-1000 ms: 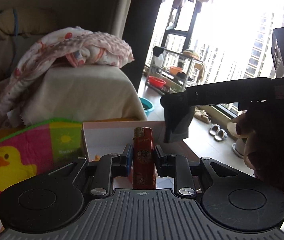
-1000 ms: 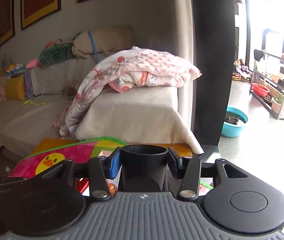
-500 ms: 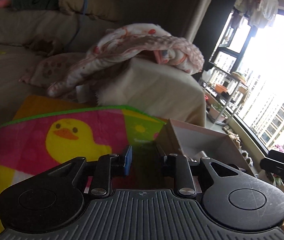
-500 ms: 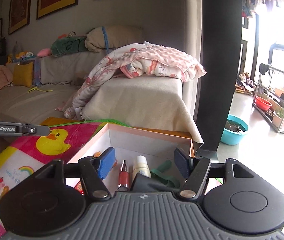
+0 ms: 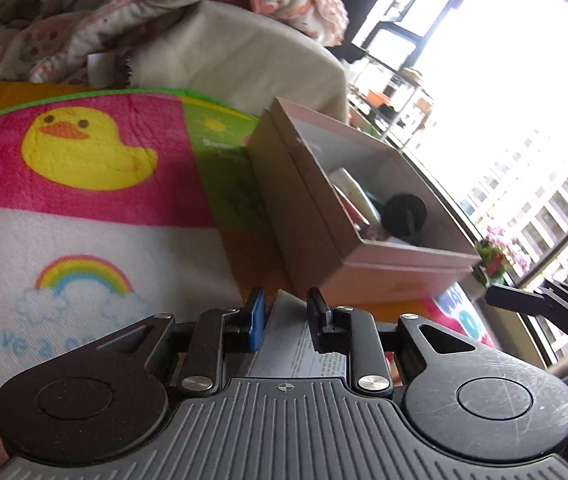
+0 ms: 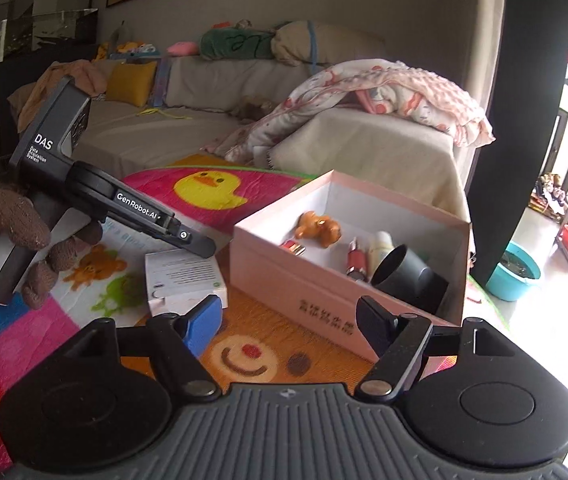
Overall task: Organize rigid objects
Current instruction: 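Grasp the white card package on the mat with the right gripper, then carry the white package over the pink box and open the right gripper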
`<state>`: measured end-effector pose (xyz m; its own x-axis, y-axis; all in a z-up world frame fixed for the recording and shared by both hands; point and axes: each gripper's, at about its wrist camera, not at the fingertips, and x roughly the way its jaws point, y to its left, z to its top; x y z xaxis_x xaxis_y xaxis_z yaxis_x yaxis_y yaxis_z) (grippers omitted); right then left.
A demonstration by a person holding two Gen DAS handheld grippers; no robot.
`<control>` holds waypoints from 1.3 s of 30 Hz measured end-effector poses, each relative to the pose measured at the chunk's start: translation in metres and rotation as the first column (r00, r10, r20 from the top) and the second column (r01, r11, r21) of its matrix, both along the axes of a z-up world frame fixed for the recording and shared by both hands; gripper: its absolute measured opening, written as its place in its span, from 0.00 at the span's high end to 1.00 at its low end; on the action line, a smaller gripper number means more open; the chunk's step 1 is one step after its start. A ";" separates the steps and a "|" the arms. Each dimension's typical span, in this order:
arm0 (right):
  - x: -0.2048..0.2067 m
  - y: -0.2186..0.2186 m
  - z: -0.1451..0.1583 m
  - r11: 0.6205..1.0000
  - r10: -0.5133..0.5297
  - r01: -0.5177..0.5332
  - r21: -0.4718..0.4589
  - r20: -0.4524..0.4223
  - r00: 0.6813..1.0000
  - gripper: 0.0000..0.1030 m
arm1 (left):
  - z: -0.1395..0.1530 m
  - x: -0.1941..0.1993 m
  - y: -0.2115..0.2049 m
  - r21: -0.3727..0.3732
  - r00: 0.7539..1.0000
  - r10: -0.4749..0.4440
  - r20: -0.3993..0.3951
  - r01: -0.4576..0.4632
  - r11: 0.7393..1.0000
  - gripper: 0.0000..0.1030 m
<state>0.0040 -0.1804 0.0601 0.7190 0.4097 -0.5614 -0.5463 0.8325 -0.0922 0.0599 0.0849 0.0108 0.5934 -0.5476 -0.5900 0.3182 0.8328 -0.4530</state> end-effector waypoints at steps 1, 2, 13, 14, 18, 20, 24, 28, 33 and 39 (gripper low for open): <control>-0.001 0.003 -0.004 1.000 0.024 -0.024 -0.001 -0.020 1.000 0.27 | 0.000 -0.005 -0.003 0.007 1.000 -0.028 0.007 0.028 1.000 0.75; -0.004 0.007 -0.007 0.999 0.051 -0.051 -0.006 -0.036 0.998 0.27 | 0.001 -0.012 -0.006 0.018 0.999 -0.041 0.016 0.040 0.999 0.75; -0.007 0.056 -0.028 0.976 0.210 -0.214 -0.033 -0.092 0.973 0.24 | 0.019 -0.077 0.014 0.224 0.981 0.171 0.086 -0.186 0.957 0.76; -0.003 0.062 -0.031 0.974 0.219 -0.224 -0.043 -0.097 0.971 0.24 | 0.016 -0.081 0.015 0.234 0.983 0.169 0.073 -0.181 0.955 0.75; 0.013 0.084 -0.043 0.972 0.204 -0.214 -0.098 -0.102 0.974 0.20 | 0.009 -0.093 0.008 0.318 0.987 0.152 0.050 -0.160 0.934 0.75; 0.025 0.088 -0.049 0.975 0.188 -0.202 -0.088 -0.146 0.971 0.20 | 0.008 -0.096 0.003 0.352 0.989 0.134 0.062 -0.148 0.924 0.75; 0.037 0.080 -0.049 0.987 0.153 -0.161 -0.018 -0.211 0.965 0.25 | 0.008 -0.097 -0.001 0.346 0.991 0.120 0.057 -0.132 0.929 0.75; 0.025 0.060 -0.041 0.992 0.114 -0.120 -0.023 -0.187 0.976 0.32 | 0.006 -0.097 -0.011 0.343 0.995 0.090 0.052 -0.102 0.934 0.73; 0.008 0.025 -0.027 0.998 0.035 -0.044 -0.055 -0.159 0.987 0.32 | 0.004 -0.095 -0.039 0.332 0.999 0.008 0.046 -0.023 0.943 0.62; -0.005 -0.014 0.002 0.998 -0.056 0.056 -0.005 -0.127 0.990 0.34 | 0.002 -0.093 -0.073 0.323 0.996 -0.073 0.050 0.053 0.945 0.37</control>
